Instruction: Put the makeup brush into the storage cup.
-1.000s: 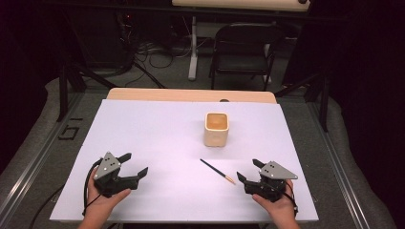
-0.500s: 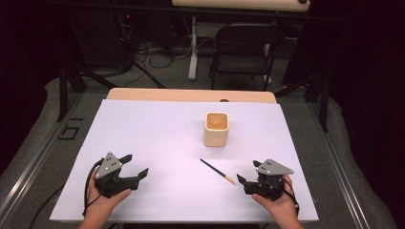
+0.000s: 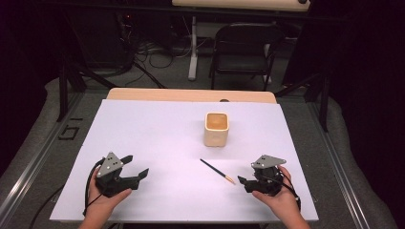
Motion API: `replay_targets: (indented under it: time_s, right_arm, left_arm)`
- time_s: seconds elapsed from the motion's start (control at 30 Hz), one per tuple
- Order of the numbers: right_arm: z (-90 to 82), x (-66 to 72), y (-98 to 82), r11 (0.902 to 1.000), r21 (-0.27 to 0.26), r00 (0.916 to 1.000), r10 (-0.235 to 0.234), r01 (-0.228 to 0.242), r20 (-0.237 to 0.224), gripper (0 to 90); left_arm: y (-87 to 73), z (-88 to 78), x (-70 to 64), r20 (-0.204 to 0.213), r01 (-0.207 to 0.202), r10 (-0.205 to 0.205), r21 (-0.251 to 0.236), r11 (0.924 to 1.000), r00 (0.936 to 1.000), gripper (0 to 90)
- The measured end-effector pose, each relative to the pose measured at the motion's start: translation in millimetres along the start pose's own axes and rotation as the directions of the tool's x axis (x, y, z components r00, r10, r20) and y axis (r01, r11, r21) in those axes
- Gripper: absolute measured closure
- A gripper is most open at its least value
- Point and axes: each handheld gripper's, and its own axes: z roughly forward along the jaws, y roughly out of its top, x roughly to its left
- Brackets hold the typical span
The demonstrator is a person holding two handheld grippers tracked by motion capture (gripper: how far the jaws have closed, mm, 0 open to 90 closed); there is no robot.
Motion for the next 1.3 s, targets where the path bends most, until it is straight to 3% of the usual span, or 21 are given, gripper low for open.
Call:
replay_targets:
  time_s: [0.1, 0.43, 0.57, 0.6, 0.7, 0.9, 0.93, 0.97, 1.0, 1.2, 1.23, 1.27, 1.3]
  right_arm:
    - [0.8, -0.3, 3.4, 0.9976, 0.065, 0.9997, -0.021, 0.022, -0.017, 30.1]
    - [8.5, -1.3, 9.2, 0.9832, 0.175, 0.9976, -0.042, 0.051, -0.055, 30.2]
    - [10.1, -1.4, 11.6, 0.9801, 0.190, 0.9973, -0.047, 0.057, -0.056, 29.9]
    - [8.7, -2.3, 14.1, 0.9742, 0.216, 0.9970, -0.053, 0.064, -0.056, 30.8]
    - [10.5, -2.9, 14.8, 0.9813, 0.181, 0.9957, -0.054, 0.067, -0.075, 33.9]
    - [10.0, -4.7, 22.2, 0.9730, 0.217, 0.9954, -0.064, 0.078, -0.071, 32.8]
    - [15.0, -4.3, 20.3, 0.9875, 0.142, 0.9959, -0.059, 0.068, -0.068, 32.8]
    - [12.1, -5.0, 23.4, 0.9760, 0.202, 0.9952, -0.068, 0.081, -0.071, 33.0]
    - [11.9, -5.3, 24.7, 0.9723, 0.217, 0.9946, -0.073, 0.088, -0.074, 33.5]
    - [17.2, -4.7, 27.4, 0.9707, 0.223, 0.9937, -0.070, 0.088, -0.087, 34.5]
    - [16.5, -4.6, 29.3, 0.9623, 0.254, 0.9932, -0.078, 0.097, -0.086, 35.3]
    - [17.9, -3.7, 29.5, 0.9647, 0.246, 0.9935, -0.073, 0.092, -0.088, 35.7]
    - [18.2, -4.2, 30.8, 0.9603, 0.257, 0.9917, -0.087, 0.108, -0.095, 35.9]
  left_arm:
    - [-0.3, 0.3, 0.0, 0.000, 0.002, -0.002, 0.004, 1.0000, 1.0000, 22.7]
    - [-1.1, 1.8, -0.2, 0.003, 0.005, -0.005, 0.015, 0.9999, 1.0000, 23.1]
    - [-1.4, 2.2, 0.4, 0.005, 0.001, -0.001, 0.018, 0.9998, 1.0000, 23.2]
    - [-1.4, 2.3, 0.4, 0.005, 0.000, 0.000, 0.018, 0.9998, 1.0000, 23.2]
    - [-1.8, 2.9, 0.4, 0.005, 0.002, -0.002, 0.023, 0.9997, 1.0000, 23.2]
    - [-2.5, 3.9, 1.6, 0.003, 0.003, -0.003, 0.032, 0.9995, 1.0000, 23.4]
    - [-2.5, 3.9, 1.7, 0.002, 0.003, -0.003, 0.032, 0.9995, 1.0000, 23.4]
    - [-2.5, 3.9, 1.8, 0.002, 0.002, -0.002, 0.032, 0.9995, 1.0000, 23.5]
    - [-2.6, 3.9, 1.9, 0.000, 0.002, -0.002, 0.033, 0.9994, 1.0000, 23.5]
    - [-3.2, 4.6, 2.7, 0.001, 0.005, -0.005, 0.037, 0.9993, 1.0000, 23.6]
    - [-3.2, 4.6, 2.5, 0.001, 0.008, -0.008, 0.037, 0.9993, 1.0000, 23.6]
    - [-3.1, 4.6, 2.7, 0.001, 0.004, -0.004, 0.038, 0.9993, 1.0000, 23.6]
    - [-3.1, 4.6, 2.6, 0.002, 0.003, -0.003, 0.039, 0.9992, 1.0000, 23.6]
